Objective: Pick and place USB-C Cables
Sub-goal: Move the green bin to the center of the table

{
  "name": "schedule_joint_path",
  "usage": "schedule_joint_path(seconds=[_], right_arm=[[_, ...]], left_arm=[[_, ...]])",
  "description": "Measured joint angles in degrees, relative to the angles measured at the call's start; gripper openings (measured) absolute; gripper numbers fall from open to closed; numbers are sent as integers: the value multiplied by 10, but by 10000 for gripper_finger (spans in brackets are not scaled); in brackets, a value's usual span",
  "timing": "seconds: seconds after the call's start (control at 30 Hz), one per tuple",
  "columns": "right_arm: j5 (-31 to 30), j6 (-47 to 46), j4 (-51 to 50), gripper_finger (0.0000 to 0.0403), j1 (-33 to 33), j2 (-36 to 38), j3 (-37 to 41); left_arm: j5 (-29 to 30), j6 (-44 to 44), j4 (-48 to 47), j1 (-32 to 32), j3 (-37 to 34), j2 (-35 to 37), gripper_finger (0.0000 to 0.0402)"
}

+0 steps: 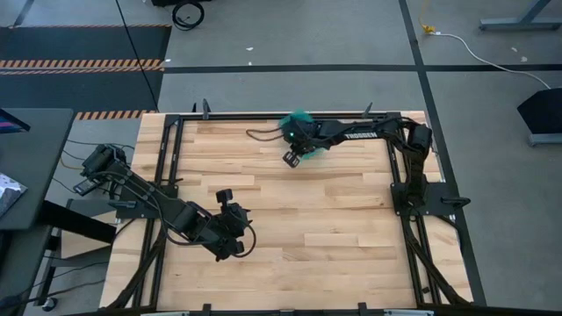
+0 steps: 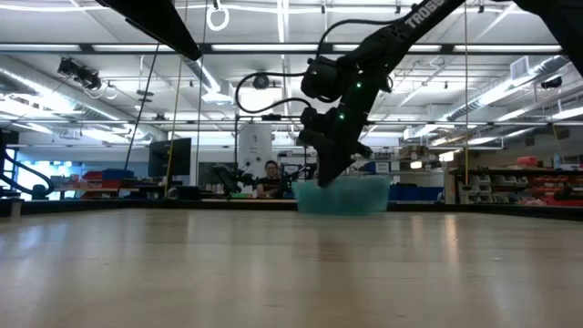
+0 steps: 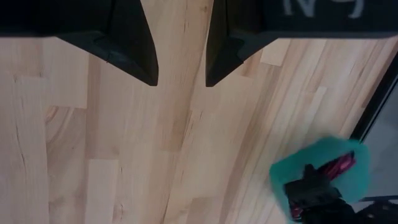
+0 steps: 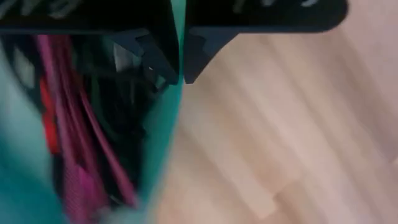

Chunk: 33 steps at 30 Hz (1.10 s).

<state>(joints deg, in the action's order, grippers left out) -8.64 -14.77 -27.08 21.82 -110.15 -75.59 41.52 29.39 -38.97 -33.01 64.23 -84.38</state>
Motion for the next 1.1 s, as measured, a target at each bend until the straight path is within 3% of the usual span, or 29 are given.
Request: schedule_joint_path(seconds=[0.1, 0.43, 0.83, 1.1], right_arm=[[0, 14, -12, 8, -23, 0, 1], [4, -4, -84, 9, -117, 5, 3], [-14, -23, -156, 7, -146, 98, 5], [-9, -35, -178, 7, -219, 107, 5]], left_arm=[[0, 0, 0, 0, 0, 0, 142], [0, 1, 0, 0, 0, 0, 141], [0, 1, 1, 0, 0, 0, 142], [0, 1, 1, 0, 0, 0, 142]])
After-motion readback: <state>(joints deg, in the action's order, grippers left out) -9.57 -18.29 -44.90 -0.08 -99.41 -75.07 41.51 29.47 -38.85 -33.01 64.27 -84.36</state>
